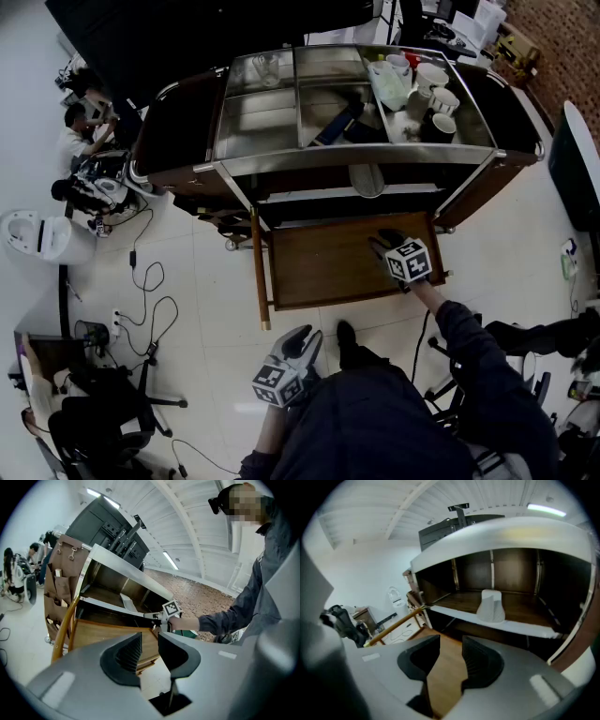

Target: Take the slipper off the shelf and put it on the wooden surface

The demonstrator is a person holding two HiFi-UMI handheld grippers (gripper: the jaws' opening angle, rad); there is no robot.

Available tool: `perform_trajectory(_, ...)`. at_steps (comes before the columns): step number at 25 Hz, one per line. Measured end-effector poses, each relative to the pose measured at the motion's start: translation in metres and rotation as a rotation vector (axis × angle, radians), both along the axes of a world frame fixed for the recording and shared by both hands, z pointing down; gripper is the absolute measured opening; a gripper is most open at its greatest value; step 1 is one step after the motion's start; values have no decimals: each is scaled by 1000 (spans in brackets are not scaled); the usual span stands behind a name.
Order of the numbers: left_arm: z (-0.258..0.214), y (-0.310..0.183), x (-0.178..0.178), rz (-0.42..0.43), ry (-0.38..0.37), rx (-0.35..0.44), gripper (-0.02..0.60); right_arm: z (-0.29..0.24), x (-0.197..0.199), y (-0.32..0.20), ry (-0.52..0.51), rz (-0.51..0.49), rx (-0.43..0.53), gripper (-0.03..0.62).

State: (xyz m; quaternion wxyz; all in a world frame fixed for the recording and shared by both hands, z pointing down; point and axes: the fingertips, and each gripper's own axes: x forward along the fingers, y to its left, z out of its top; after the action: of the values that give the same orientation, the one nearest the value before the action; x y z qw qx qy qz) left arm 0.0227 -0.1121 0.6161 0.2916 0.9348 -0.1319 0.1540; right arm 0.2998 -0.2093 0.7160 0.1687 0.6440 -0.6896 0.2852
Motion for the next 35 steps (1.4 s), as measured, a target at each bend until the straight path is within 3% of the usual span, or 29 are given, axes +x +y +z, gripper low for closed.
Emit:
perform_trajectory(4, 4, -4, 11, -64, -49, -9, 127, 3, 117, -76, 122, 101, -23, 132)
perform_trajectory(6, 5, 0, 8, -100, -74, -29, 126, 14, 162, -94, 141, 171, -80, 135)
perform_trajectory(9, 9, 2, -2, -163, -111, -67, 123, 37, 199, -107, 80, 255, -167, 153)
perform_trajectory(11, 15, -5, -16, -231, -138, -80, 120, 33, 206, -142, 158, 234, -144, 152)
perform_trajectory(13, 19, -11, -31, -283, -158, -86, 120, 44, 199, -166, 208, 200, -180, 55)
perform_trajectory(15, 21, -14, -40, -305, -168, -89, 118, 60, 198, -176, 228, 202, -189, 52)
perform_trajectory(20, 19, -15, -38, -274, -143, -79, 110, 38, 188, -168, 172, 278, -131, 6)
perform_trajectory(24, 16, -6, -35, -208, -106, -77, 107, 15, 151, -119, 127, 266, -59, 6)
perform_trajectory(28, 11, 10, -44, -164, -74, -66, 104, 4, 79, -50, 126, 195, -23, 6)
perform_trajectory(32, 8, 30, -65, -149, -61, -61, 97, 36, 10, 17, 87, 213, -76, 6)
perform_trajectory(35, 9, 45, -86, -154, -65, -62, 95, 92, -27, 54, 76, 216, -191, 6)
